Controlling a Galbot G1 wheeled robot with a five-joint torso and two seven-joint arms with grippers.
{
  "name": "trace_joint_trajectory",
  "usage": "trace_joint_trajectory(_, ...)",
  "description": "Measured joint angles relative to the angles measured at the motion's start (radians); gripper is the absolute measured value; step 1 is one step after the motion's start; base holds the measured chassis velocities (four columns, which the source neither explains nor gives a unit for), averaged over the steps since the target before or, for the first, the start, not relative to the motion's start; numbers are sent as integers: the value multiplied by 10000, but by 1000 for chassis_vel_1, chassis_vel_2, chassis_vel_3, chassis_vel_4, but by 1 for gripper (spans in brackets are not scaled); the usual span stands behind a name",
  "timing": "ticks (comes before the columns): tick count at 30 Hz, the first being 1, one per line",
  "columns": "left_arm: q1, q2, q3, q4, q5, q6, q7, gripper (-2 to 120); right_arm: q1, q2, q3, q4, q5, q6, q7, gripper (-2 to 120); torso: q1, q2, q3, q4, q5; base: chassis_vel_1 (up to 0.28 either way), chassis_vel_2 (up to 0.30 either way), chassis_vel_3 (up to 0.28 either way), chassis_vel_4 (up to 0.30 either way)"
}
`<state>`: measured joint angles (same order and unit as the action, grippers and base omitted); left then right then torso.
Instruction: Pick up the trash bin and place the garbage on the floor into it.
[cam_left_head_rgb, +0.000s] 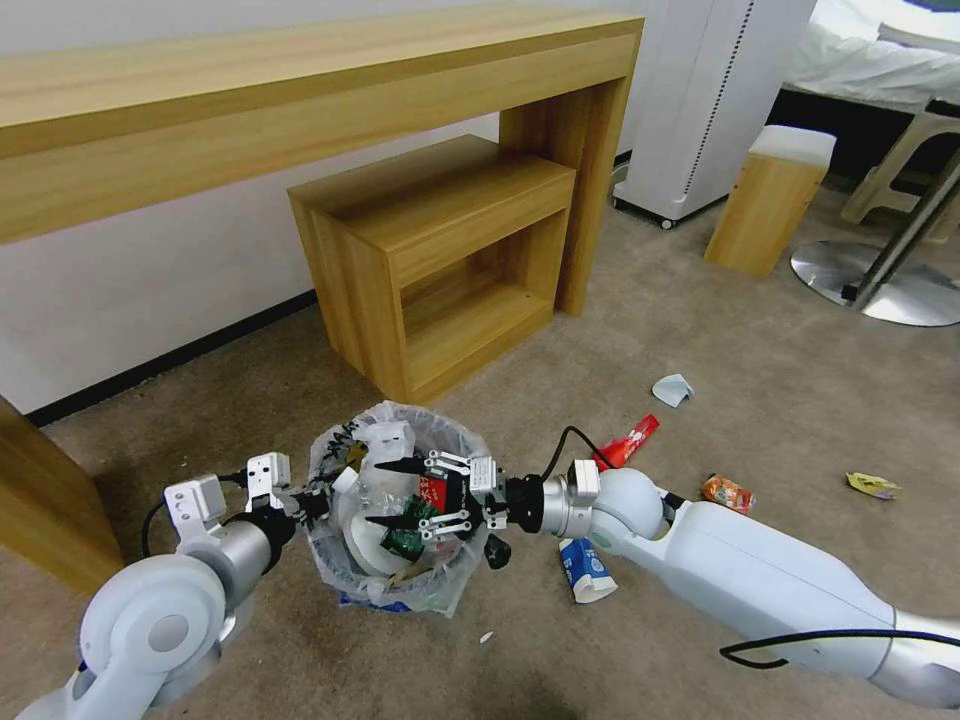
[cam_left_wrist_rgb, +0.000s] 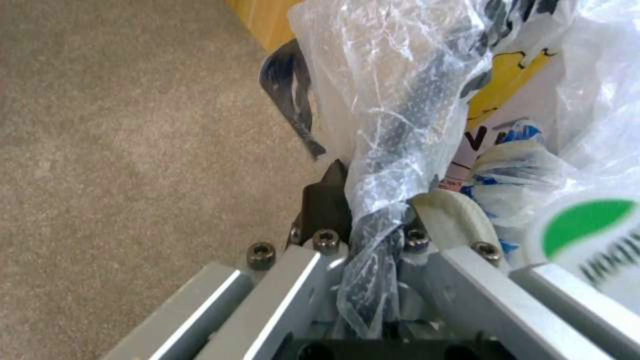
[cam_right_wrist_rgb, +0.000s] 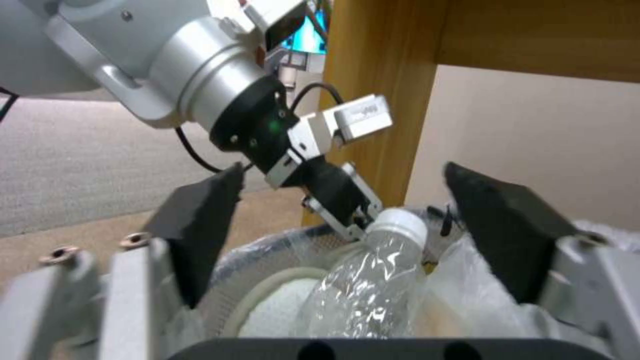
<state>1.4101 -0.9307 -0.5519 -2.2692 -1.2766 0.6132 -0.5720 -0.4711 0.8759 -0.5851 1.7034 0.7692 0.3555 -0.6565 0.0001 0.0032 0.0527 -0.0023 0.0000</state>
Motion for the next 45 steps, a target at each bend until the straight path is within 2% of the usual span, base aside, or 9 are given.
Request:
trace_joint_trajectory(3,-19,-19,0,111,0,-17,0,0,-2,-9,76,51,36,-3,-10,96,0,0,0,0,0,0,0,0,0)
trace_joint_trajectory(6,-16,-53,3,177,4,-22,2,0,-37,-9,190,84,72,-3,16,100,0,0,0,0,0,0,0,0,0)
trace_joint_trajectory(11,12,-152,52,289,80,-36,30,0,-150,34,572,226,134,-13,300,100,0,0,0,0,0,0,0,0,0)
trace_joint_trajectory(17,75,-302,60,452,296,-60,168,0,-397,54,1735,491,398,-401,1716,100,0,-1,0,1,-1,0,0,0,0)
trace_joint_trajectory(21,68,-309,52,459,307,-63,187,0,-463,18,1956,552,491,-520,2092,100,0,0,0,0,0,0,0,0,0)
trace_joint_trajectory(30,33,-279,-18,459,314,-80,203,0,-1082,-586,3296,585,577,-1430,3394,100,0,0,0,1,1,0,0,0,0)
trace_joint_trajectory(34,8,-281,-8,491,343,-84,248,0,-1682,-1039,4038,329,519,-2159,4188,100,0,0,0,-3,2,0,0,0,0)
trace_joint_trajectory(36,11,-288,-8,510,392,-91,294,0,-2095,-1242,4412,278,350,-2961,4741,100,0,0,0,0,2,0,0,0,0)
trace_joint_trajectory(45,42,-348,-45,654,551,-125,385,0,-2679,-1633,4592,646,810,-5136,5884,100,-1,0,0,0,-1,0,0,0,0)
